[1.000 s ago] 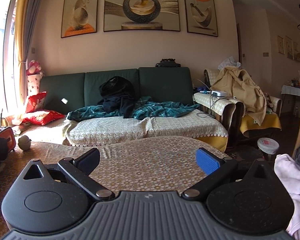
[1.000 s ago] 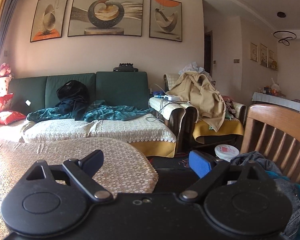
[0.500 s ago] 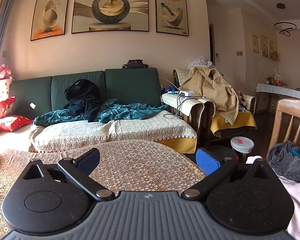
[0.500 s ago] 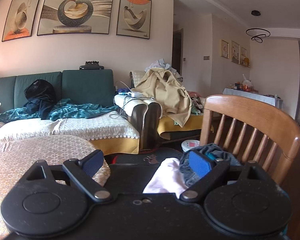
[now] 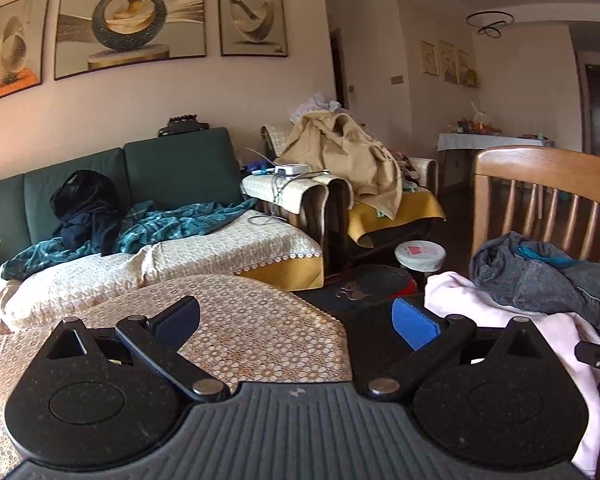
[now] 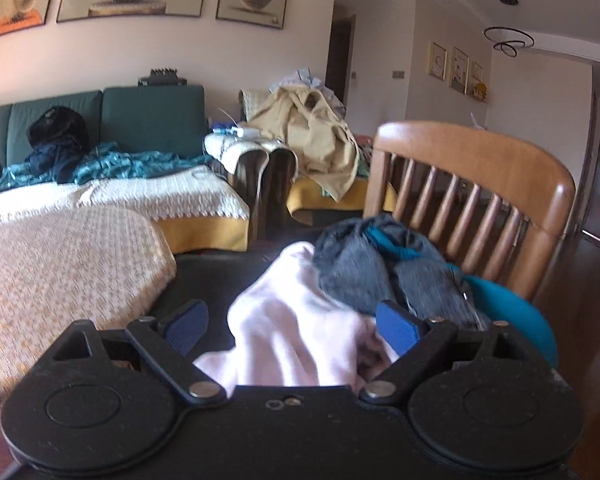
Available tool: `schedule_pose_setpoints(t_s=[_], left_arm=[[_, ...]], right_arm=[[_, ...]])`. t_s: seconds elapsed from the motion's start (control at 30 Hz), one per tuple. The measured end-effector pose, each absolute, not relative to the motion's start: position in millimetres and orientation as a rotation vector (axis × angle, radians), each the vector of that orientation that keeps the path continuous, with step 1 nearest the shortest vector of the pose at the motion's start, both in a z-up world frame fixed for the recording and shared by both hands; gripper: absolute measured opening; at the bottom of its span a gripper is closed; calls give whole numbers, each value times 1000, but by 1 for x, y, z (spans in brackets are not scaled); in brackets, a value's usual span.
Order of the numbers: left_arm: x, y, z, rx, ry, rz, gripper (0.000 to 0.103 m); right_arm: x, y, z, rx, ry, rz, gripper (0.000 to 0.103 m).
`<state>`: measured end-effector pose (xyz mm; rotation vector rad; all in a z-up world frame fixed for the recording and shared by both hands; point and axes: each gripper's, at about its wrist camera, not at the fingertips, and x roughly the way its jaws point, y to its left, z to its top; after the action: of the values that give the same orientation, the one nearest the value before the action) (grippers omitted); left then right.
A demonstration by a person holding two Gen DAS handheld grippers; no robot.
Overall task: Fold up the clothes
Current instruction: 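Carry both tools toward the clothes pile on the wooden chair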
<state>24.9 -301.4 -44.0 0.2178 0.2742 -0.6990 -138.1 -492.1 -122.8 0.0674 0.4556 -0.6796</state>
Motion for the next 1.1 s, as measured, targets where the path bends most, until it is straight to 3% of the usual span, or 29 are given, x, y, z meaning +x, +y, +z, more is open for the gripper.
schedule_pose_setpoints(t_s=[0.63, 0.7, 0.77, 0.9, 0.97, 1.1], left_arm=[[15, -363, -68, 319, 265, -902, 103], [15, -365, -69, 326, 265, -907, 93], [17, -366, -69, 325, 275, -916, 91], [21, -367, -66, 311, 276, -926, 77], [23, -367, -64, 301, 283, -948, 65], [20, -369, -63, 294, 276, -979, 64]], right_arm=[[-129, -538, -158, 92, 531, -728, 103], [-128, -540, -158, 101, 528, -729, 103], [-130, -540, -153, 95, 497, -733, 103], [-146, -550, -129, 37, 441, -786, 103], [-161, -562, -122, 24, 446, -826, 103], [-199, -589, -120, 8, 497, -933, 103]])
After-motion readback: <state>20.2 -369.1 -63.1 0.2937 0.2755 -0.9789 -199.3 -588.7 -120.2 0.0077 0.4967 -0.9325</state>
